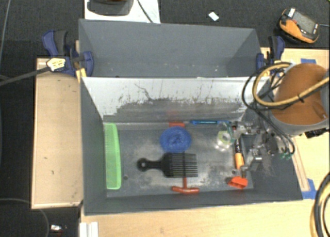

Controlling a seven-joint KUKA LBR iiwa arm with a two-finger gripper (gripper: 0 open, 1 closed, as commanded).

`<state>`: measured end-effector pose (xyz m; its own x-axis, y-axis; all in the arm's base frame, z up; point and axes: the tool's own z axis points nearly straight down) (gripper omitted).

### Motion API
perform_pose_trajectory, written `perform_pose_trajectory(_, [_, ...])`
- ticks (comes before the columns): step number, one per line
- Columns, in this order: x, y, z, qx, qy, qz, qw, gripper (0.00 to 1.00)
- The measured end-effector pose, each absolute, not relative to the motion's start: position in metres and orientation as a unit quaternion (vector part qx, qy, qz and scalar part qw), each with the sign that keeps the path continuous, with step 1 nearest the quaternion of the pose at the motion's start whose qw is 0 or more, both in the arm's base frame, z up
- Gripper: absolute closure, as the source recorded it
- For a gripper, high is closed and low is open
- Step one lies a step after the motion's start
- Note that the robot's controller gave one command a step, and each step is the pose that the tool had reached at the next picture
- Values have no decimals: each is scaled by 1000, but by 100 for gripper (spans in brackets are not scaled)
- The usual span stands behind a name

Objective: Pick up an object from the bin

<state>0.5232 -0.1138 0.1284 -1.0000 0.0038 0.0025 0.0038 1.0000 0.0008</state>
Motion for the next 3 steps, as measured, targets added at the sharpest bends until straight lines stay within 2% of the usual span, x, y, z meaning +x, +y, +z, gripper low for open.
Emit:
perform_pose_trajectory(1, [525, -114, 131, 0, -1000, 0, -1, 0])
perform_pose_trajectory(2, [559, -127, 100, 147, -989, 2, -5, 0])
perform_pose_trajectory(3, [585, -134, 117, 214, -977, 1, -4, 0])
